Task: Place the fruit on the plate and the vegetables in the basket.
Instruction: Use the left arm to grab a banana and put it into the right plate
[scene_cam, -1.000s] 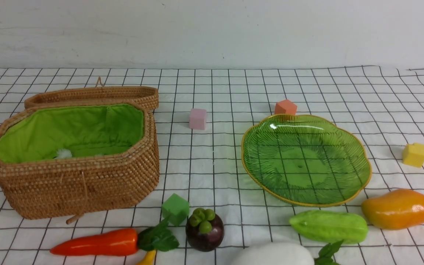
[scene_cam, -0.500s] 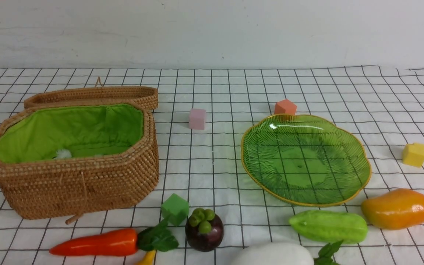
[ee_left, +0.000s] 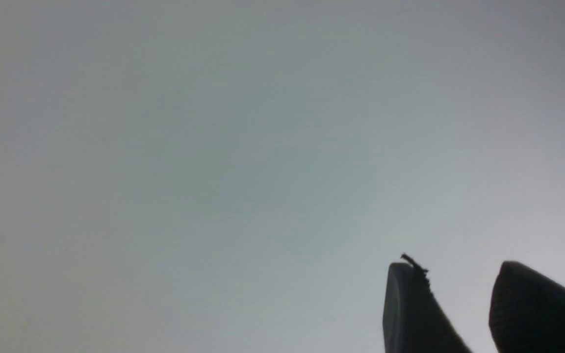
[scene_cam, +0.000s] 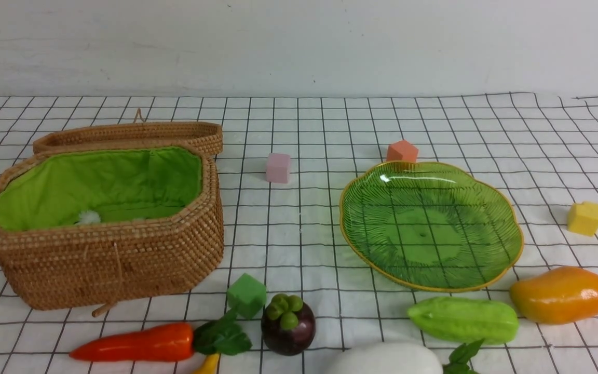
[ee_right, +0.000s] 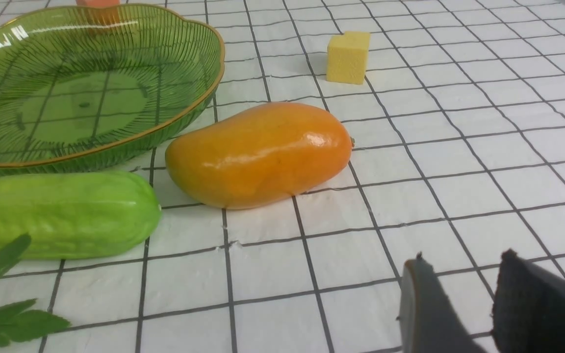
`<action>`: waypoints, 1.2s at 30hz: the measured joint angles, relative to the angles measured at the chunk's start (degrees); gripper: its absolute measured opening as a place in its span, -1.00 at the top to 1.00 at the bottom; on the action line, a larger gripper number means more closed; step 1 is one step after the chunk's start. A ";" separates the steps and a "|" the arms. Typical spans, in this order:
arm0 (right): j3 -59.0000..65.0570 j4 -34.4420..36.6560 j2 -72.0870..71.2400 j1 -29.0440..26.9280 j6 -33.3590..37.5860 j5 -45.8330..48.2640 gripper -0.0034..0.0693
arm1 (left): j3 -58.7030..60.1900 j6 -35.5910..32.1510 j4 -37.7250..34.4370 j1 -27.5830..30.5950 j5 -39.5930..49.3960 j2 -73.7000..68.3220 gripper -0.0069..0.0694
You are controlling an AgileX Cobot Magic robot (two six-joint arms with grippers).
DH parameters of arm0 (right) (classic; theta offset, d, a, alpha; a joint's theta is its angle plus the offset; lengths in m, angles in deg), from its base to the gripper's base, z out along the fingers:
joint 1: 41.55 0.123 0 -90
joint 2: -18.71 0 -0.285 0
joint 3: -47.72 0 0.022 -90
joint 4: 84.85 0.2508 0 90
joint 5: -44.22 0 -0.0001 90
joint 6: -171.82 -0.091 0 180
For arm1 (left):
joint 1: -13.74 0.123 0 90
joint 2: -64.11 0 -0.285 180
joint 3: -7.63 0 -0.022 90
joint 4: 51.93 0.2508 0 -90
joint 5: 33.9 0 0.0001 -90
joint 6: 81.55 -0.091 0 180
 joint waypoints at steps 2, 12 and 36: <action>0.00 0.00 0.00 0.00 0.00 0.00 0.25 | -9.20 0.00 4.50 0.00 5.49 -4.40 0.19; 0.00 -0.05 0.00 0.00 0.00 0.00 0.25 | -32.19 -1.09 19.54 -5.12 49.67 -27.62 0.19; 0.00 -0.05 0.00 0.00 0.00 0.00 0.25 | -24.49 -33.09 19.95 -32.10 66.30 -69.86 -0.51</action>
